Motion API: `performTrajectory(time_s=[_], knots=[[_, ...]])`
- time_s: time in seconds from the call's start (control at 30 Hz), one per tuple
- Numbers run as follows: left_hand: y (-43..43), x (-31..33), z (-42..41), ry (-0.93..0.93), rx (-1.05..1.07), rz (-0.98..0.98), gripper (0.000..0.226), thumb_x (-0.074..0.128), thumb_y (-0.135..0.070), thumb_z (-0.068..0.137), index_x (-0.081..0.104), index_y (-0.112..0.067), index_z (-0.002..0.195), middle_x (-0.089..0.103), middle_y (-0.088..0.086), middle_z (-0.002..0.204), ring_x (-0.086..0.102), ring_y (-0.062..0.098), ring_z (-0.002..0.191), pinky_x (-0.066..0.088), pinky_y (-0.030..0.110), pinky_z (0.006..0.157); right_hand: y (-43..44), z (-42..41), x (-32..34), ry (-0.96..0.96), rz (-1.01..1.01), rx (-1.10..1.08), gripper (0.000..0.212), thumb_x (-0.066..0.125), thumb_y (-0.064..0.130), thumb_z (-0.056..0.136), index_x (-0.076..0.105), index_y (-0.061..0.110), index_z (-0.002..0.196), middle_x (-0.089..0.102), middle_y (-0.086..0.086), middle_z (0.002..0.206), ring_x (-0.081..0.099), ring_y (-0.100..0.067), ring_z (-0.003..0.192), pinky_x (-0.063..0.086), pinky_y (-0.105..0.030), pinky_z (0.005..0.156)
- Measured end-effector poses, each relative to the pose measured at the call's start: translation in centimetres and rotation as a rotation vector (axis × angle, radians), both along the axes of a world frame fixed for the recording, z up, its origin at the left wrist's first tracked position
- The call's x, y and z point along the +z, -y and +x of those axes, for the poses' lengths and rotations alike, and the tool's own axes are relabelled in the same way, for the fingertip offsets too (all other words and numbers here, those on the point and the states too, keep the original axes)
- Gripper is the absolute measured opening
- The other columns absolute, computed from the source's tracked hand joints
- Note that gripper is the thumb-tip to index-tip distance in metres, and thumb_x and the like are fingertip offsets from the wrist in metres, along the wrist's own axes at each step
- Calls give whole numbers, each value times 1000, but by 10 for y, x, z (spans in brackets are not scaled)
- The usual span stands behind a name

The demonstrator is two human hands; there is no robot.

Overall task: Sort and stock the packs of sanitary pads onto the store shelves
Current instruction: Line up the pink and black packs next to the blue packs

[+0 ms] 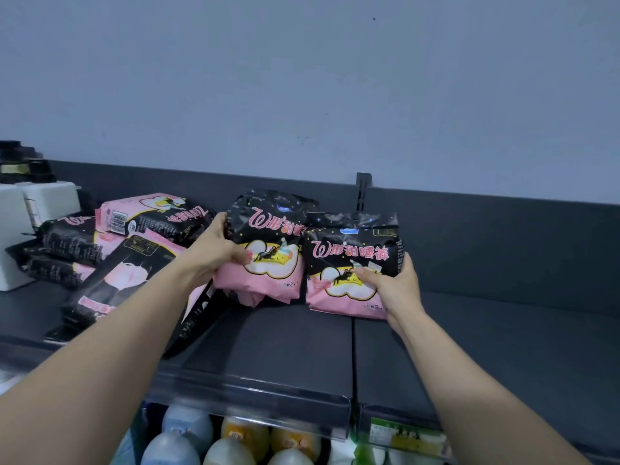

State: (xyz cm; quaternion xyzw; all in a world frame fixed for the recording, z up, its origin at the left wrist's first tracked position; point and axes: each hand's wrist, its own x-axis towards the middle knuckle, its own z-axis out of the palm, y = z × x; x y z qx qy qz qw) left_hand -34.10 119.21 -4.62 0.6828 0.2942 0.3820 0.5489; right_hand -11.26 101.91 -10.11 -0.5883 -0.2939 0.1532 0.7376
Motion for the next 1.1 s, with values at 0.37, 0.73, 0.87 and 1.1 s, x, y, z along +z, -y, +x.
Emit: performTrajectory(time_s=[0.37, 0.73, 0.87, 1.1], knots=[[33, -16, 43, -61, 85, 186, 53, 78, -17, 76, 50, -20, 121, 65, -1, 111, 63, 19, 103, 51, 38, 94, 40, -14, 10, -23, 53, -34, 55, 83, -9, 64, 57, 19, 104, 73, -8, 104, 70, -27, 100, 55, -46, 92], [90, -25, 63, -102, 138, 257, 57, 80, -19, 76, 46, -11, 121, 62, 6, 118, 58, 26, 107, 47, 40, 93, 129, -27, 6, -2, 49, -306, 51, 82, -7, 67, 53, 23, 97, 71, -2, 99, 70, -23, 94, 57, -38, 84], [119, -23, 80, 70, 36, 86, 53, 80, -11, 75, 45, -18, 113, 62, 2, 115, 61, 22, 103, 50, 45, 95, 166, -19, 14, 32, 73, -446, 52, 83, -5, 67, 51, 26, 94, 68, 0, 98, 68, -19, 89, 56, -33, 81], [199, -22, 126, 205, -164, -77, 50, 80, -4, 75, 48, -21, 109, 66, 2, 110, 66, 25, 99, 53, 48, 92, 257, 8, 22, 38, 12, -691, 55, 87, 36, 41, 55, 44, 85, 71, 12, 89, 69, -17, 90, 51, -47, 94]])
